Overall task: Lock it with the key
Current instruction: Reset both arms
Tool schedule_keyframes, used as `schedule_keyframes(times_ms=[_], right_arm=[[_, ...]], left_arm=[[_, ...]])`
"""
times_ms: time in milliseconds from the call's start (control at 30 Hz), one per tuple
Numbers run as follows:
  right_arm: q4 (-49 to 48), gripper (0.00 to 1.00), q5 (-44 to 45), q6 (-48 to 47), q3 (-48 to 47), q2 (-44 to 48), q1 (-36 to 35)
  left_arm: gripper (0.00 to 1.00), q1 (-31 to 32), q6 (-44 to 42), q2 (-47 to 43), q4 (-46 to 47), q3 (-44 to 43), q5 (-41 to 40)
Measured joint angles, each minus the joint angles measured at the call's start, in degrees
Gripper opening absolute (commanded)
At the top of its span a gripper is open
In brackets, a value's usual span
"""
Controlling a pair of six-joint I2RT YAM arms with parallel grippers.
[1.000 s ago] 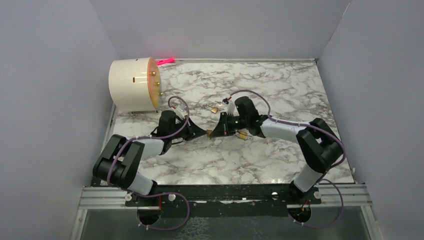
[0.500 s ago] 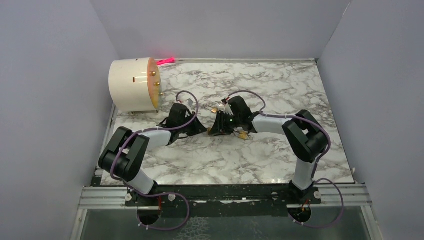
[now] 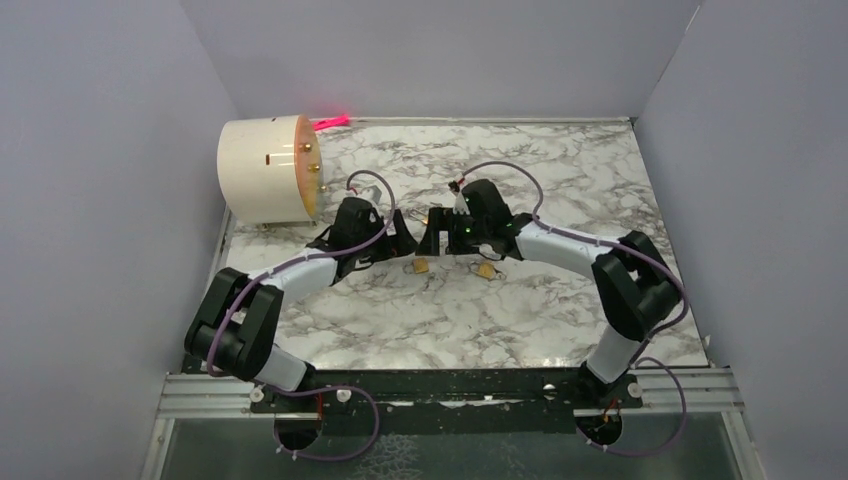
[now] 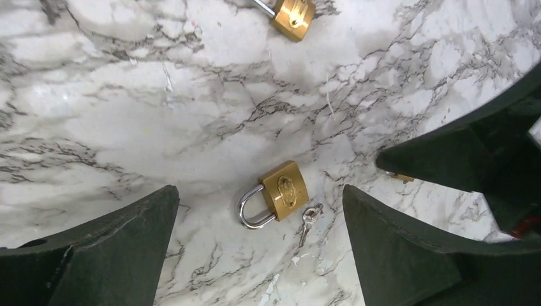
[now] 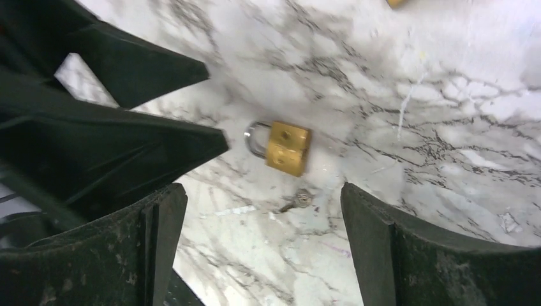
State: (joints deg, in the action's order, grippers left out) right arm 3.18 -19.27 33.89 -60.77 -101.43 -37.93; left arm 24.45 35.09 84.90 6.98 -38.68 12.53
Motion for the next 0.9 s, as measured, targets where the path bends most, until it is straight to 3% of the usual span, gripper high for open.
schedule_keyframes(times_ms=[200,367,667,900], right_arm=[[-0.2,1.0,6.6,-5.0,0.0,11.2,-0.3],[3.0,1.0,17.4,-8.3,-2.1,15.6,-0.3],[8.0,1.0,33.0,-15.3,-6.4,22.7,-0.3],[7.7,1.0,41.9,-19.0,-7.5,28.0,-0.3]], left_arm=[[0.98,0.0,-4.2,-4.3,-4.0,-3.0,-2.8],[0.99,-1.5,-8.6,-11.4,-4.9,-3.7,-3.3],[0.98,-14.7,-14.0,-20.3,-5.4,-8.7,0.7],[0.98,-16.9,-18.0,-20.5,-6.2,-12.6,3.6]])
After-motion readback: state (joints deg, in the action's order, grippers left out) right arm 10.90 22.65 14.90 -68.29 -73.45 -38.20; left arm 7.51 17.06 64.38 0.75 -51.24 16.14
